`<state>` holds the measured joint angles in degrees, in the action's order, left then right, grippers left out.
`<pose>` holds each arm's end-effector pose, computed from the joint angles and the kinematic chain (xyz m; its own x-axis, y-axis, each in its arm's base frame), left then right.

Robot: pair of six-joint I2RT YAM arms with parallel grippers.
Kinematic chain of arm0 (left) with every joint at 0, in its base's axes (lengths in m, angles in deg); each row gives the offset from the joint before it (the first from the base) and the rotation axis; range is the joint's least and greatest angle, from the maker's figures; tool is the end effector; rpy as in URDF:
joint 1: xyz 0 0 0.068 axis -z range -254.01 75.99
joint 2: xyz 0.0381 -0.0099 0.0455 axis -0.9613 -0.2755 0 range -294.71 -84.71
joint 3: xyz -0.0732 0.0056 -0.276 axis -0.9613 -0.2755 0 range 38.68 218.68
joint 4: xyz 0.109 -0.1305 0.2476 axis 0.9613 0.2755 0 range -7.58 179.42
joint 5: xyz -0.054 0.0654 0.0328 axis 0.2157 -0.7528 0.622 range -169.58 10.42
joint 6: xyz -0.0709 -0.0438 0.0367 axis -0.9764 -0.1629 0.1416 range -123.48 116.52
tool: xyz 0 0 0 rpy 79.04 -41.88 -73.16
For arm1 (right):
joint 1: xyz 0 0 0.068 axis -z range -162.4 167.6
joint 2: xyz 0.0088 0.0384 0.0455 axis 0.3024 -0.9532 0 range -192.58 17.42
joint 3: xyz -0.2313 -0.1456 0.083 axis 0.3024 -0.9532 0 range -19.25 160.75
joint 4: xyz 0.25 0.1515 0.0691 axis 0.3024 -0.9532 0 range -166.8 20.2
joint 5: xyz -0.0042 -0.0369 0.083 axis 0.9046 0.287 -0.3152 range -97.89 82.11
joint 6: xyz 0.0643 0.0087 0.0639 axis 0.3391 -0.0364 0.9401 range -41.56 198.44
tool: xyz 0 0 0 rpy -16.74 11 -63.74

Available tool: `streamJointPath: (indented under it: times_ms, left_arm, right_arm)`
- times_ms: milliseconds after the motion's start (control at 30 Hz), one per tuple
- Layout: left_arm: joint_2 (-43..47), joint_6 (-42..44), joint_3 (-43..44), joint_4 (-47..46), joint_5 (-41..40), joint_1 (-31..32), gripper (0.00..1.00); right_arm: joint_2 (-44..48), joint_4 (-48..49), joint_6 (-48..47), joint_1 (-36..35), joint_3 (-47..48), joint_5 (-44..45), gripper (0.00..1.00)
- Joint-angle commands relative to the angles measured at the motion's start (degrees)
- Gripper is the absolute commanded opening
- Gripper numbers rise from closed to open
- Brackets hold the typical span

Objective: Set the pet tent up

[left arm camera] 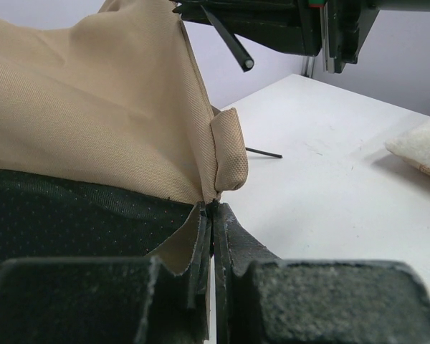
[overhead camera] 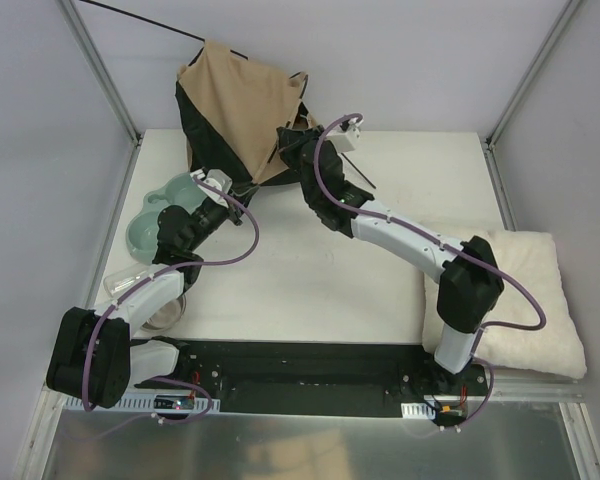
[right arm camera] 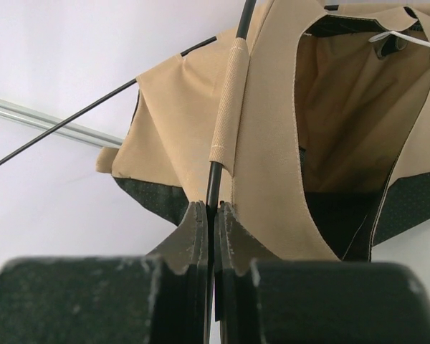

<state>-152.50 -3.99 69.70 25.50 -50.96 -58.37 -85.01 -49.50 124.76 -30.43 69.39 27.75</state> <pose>0.2948 -0.1231 0.2971 0.3259 -0.0993 -0.9402 0.6726 0.7232 0.1567 0.3772 0.3484 0.3902 -0.1047 0.7625 -0.6384 -0.2048 0.6117 0.7641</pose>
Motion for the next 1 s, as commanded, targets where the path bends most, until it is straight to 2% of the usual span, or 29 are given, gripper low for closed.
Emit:
streamJointPath:
  times_ms: [0, 967]
  left_arm:
    - [1.8, -0.5, -0.7, 3.8, 6.0, -0.2, 0.0]
    - [2.2, -0.5, -1.0, 4.0, 5.0, -0.2, 0.0]
  right_arm:
    - [-1.3, 4.7, -3.7, 2.7, 4.3, 12.6, 0.0]
    - [-6.1, 4.8, -10.6, 0.0, 4.7, 11.4, 0.0]
